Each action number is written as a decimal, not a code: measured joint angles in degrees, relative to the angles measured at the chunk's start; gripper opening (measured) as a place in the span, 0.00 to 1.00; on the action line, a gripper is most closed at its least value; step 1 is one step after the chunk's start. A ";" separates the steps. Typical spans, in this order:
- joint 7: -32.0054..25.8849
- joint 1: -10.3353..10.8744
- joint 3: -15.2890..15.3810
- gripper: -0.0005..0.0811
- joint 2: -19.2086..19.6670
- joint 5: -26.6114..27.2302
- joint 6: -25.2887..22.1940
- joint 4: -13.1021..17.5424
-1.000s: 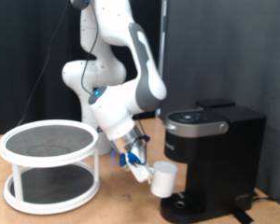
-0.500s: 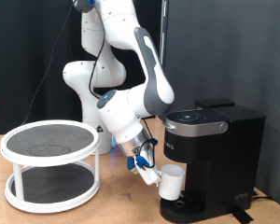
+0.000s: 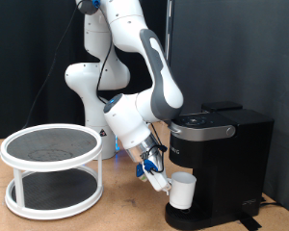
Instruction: Make a cup of coffee with the keurig machine
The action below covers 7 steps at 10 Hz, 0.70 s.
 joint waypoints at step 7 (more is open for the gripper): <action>0.04 -0.08 -0.05 0.36 0.09 -0.52 0.42 0.09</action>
